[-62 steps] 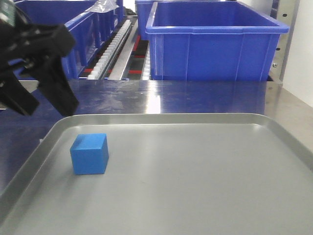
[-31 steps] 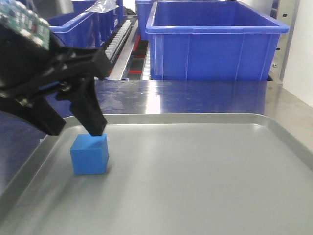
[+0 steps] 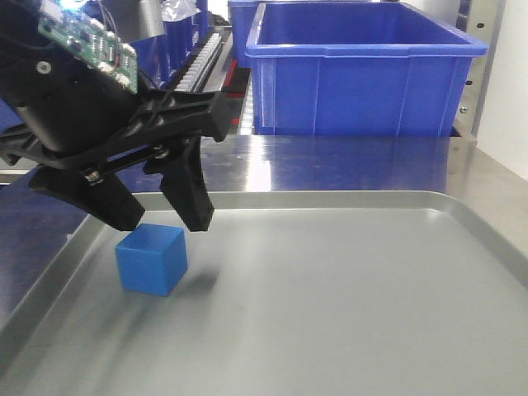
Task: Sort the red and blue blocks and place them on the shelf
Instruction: 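Lower the left gripper over the blue cube, then close the left gripper on the blue cube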
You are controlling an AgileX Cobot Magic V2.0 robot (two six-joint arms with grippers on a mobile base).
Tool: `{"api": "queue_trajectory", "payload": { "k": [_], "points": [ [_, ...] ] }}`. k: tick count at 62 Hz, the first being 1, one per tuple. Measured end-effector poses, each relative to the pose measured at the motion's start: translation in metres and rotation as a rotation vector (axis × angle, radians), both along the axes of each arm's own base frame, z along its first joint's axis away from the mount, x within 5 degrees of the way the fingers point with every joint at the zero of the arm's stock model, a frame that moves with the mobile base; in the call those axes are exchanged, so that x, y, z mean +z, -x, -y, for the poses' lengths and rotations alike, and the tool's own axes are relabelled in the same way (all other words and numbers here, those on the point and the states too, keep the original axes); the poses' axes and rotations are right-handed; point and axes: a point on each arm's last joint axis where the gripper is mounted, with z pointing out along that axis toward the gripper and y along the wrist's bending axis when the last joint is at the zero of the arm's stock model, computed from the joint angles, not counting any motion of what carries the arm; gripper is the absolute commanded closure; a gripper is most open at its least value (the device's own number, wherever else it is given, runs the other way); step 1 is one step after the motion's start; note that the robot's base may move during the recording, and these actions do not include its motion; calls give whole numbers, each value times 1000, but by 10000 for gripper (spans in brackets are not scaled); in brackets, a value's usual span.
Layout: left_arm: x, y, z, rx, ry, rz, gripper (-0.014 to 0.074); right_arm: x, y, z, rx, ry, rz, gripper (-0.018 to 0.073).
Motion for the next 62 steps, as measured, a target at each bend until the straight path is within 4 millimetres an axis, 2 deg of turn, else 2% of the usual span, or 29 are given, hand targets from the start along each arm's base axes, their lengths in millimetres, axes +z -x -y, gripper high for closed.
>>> {"api": "queue_trajectory", "payload": {
  "k": [44, 62],
  "points": [
    [-3, 0, -3, -19, -52, -1, 125, 0, 0, 0, 0, 0, 0, 505],
    [-17, -4, 0, -22, -84, -34, 125, 0, 0, 0, 0, 0, 0, 505]
  ]
}}
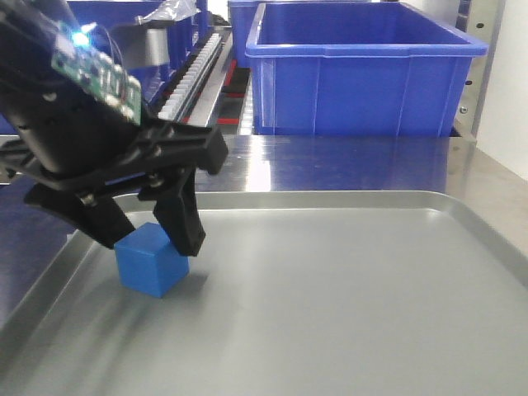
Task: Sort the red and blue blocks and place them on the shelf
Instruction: 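Close the left gripper on the blue cube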
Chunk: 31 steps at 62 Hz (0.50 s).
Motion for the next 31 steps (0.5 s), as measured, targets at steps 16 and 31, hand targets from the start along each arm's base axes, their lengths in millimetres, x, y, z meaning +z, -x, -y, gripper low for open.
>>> {"api": "queue_trajectory", "payload": {
  "k": [16, 31],
  "points": [
    [-2, -1, 0, 0, -3, -3, 125, 0, 0, 0, 0, 0, 0, 505],
    [-2, -1, 1, 2, 1, 1, 126, 0, 0, 0, 0, 0, 0, 505]
  ]
}}
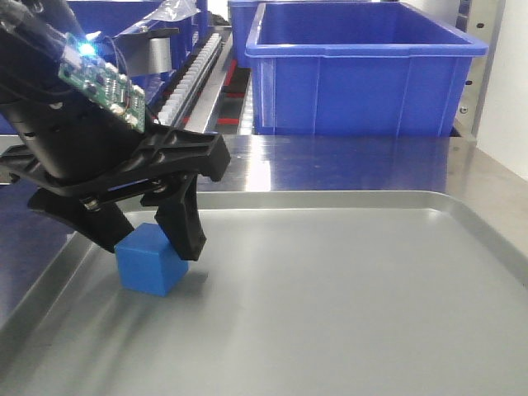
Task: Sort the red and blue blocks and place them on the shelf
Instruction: 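Close the left gripper on the blue cube, then lift the blue cube off the tray with the left gripper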
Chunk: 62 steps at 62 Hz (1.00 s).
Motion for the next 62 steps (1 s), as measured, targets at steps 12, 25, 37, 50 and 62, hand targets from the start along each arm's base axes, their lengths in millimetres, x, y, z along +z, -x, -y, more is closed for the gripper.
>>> {"api": "queue_trajectory", "payload": {
  "k": [12, 25, 37, 50, 62],
  "points": [
    [0, 0, 0, 0, 0, 0, 126, 0, 0, 0, 0, 0, 0, 505],
    [-6, -1, 1, 1, -12, -14, 126, 0, 0, 0, 0, 0, 0, 505],
    [-7, -2, 1, 1, -15, -17, 139, 0, 0, 0, 0, 0, 0, 505],
    [-7, -2, 1, 1, -15, -17, 252, 0, 0, 0, 0, 0, 0, 505],
    [-7, -1, 1, 1, -19, -21, 444, 0, 0, 0, 0, 0, 0, 505]
  ]
}}
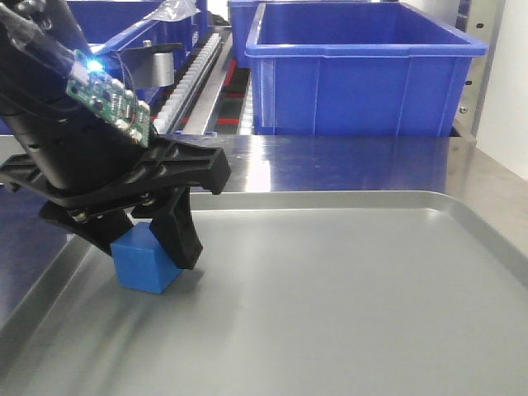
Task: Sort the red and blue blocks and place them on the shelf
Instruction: 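Lift the blue cube off the tray with the left gripper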
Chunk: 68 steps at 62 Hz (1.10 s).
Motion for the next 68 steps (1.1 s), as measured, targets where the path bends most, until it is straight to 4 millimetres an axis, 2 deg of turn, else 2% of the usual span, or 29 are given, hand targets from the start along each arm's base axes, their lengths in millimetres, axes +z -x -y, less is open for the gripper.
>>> {"api": "queue_trajectory", "payload": {
  "k": [3, 19, 36, 49, 62, 68],
  "points": [
    [0, 0, 0, 0, 0, 0, 479, 0, 0, 0, 0, 0, 0, 505],
    [4, 1, -1, -2, 1, 6, 473, 0, 0, 0, 0, 0, 0, 505],
    [30, 4, -14, -13, 20, 103, 473, 0, 0, 0, 0, 0, 0, 505],
    [61, -1, -44, 34, 22, 229, 473, 0, 0, 0, 0, 0, 0, 505],
    [97, 1, -87, 120, 6, 390, 473, 0, 0, 0, 0, 0, 0, 505],
    [107, 7, -108, 169, -5, 445, 473, 0, 0, 0, 0, 0, 0, 505]
  ]
}}
